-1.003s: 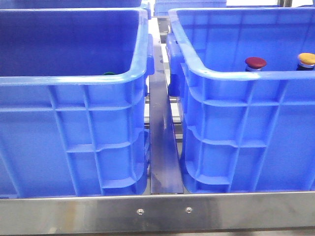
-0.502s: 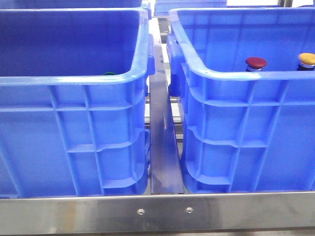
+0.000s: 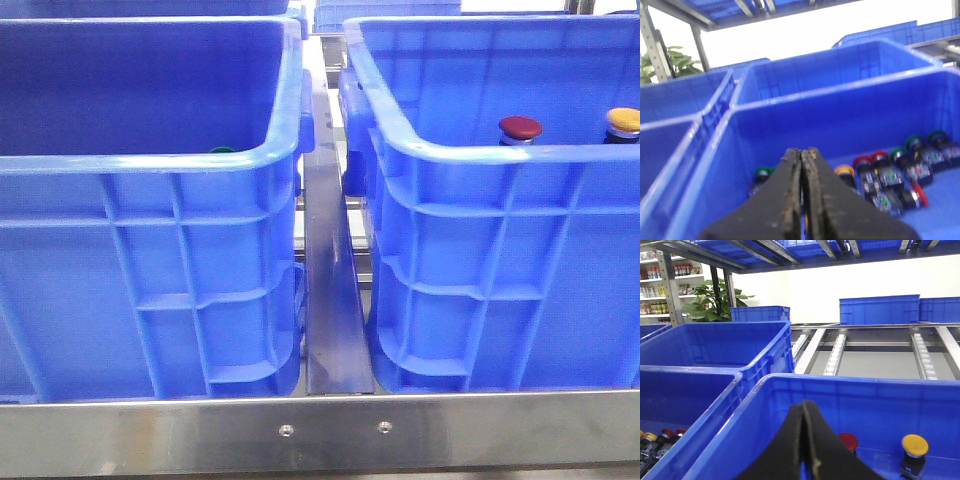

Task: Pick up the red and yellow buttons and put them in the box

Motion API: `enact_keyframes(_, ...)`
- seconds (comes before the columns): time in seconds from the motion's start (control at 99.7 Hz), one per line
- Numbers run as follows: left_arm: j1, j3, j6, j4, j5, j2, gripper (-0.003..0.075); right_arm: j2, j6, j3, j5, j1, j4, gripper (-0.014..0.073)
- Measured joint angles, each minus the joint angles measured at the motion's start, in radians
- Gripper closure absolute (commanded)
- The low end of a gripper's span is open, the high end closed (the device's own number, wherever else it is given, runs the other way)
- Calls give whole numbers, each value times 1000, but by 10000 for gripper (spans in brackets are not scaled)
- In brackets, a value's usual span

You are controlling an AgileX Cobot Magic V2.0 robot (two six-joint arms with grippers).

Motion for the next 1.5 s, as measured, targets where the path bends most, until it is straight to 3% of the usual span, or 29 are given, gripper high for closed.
enact_keyframes(0.221,2,149,4,-14,-24,0,739,0,-2,0,0,0,0,662)
enact_keyframes(0.351,2,259,5,-15,-120,0,739,0,-2,0,0,0,0,662)
enact_keyframes(0.762,2,261,-2,-16,-273,0,739,0,0,0,0,0,0,662)
enact_keyframes(1.505,2,261,-2,-18,-283,0,739,0,0,0,0,0,0,662)
